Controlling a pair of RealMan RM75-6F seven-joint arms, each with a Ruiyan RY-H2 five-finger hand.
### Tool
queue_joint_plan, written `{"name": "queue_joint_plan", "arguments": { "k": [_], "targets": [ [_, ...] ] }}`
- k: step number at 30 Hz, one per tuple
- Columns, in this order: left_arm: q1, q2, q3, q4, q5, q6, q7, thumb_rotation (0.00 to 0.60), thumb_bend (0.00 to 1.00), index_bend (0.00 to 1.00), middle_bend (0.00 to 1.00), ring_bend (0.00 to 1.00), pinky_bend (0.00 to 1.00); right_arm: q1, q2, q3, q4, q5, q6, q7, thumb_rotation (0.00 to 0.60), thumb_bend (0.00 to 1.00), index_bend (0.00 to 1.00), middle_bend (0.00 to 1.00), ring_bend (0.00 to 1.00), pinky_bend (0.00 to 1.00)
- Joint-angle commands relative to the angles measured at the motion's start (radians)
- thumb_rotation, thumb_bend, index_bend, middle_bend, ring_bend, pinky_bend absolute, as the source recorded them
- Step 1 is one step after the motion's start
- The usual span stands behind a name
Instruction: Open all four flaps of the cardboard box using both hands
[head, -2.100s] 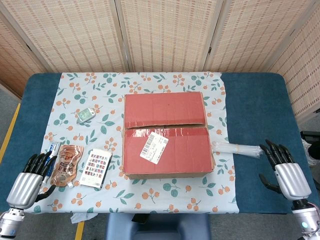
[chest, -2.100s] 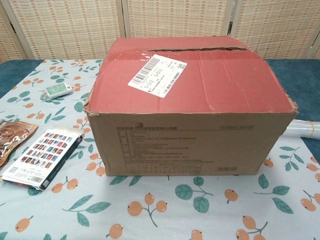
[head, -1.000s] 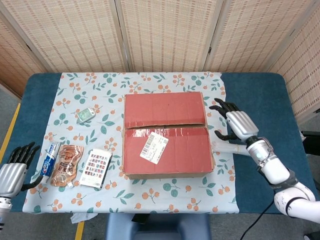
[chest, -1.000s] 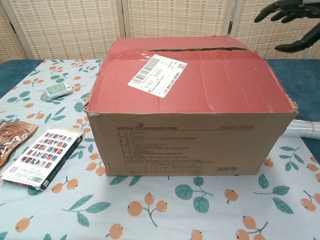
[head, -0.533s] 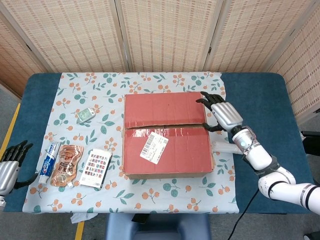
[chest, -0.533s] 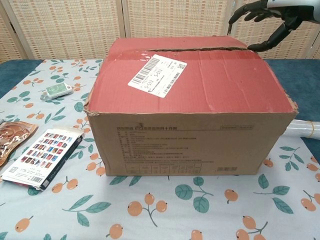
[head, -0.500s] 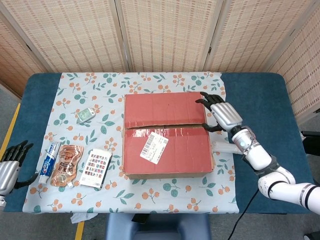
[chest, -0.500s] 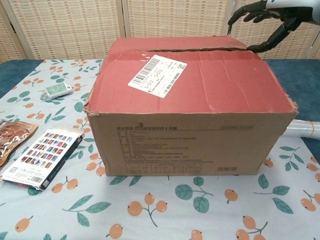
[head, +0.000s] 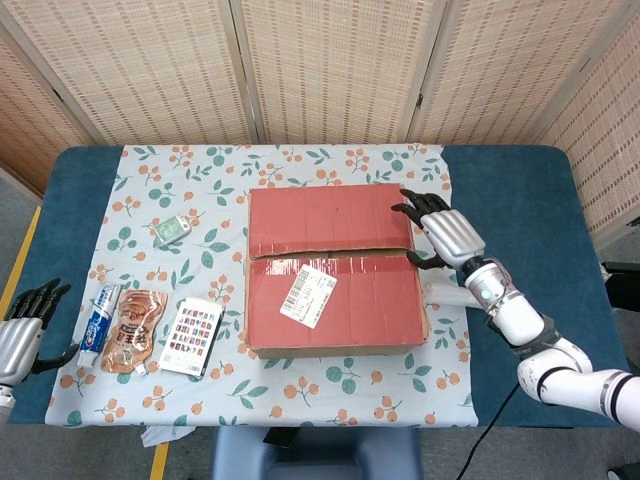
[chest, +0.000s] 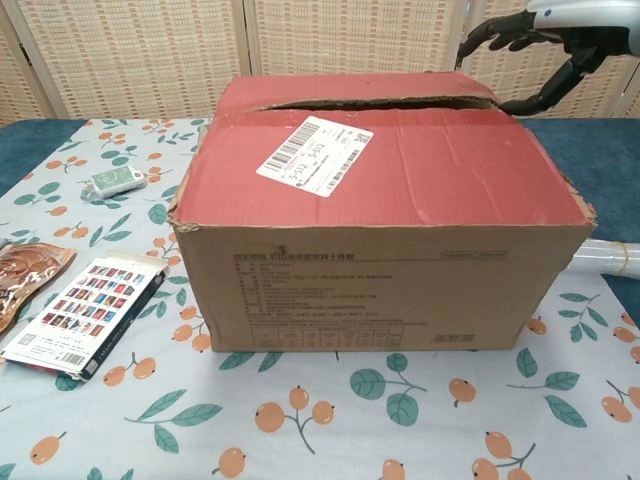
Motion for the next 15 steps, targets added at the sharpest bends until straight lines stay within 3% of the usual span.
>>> {"name": "queue_joint_plan", "arguments": {
  "k": [1,15],
  "targets": [
    [0.002,-0.002,-0.002,0.004,0.001,0.007,-0.016,0.6,0.34,0.06,0.01,0.0,0.0,0.015,-0.031,-0.005,0.032,0.017,0.0,-0.019,0.6,0.42,0.13,0.0,0.0,0.0],
    [0.018,0.009,-0.001,0.035,0.014,0.035,-0.11,0.6,0.34,0.07,0.01,0.0,0.0,0.083,-0.089,0.022,0.099,0.076,-0.006,-0.061,0.6,0.42,0.13,0.0,0.0,0.0]
  ]
}}
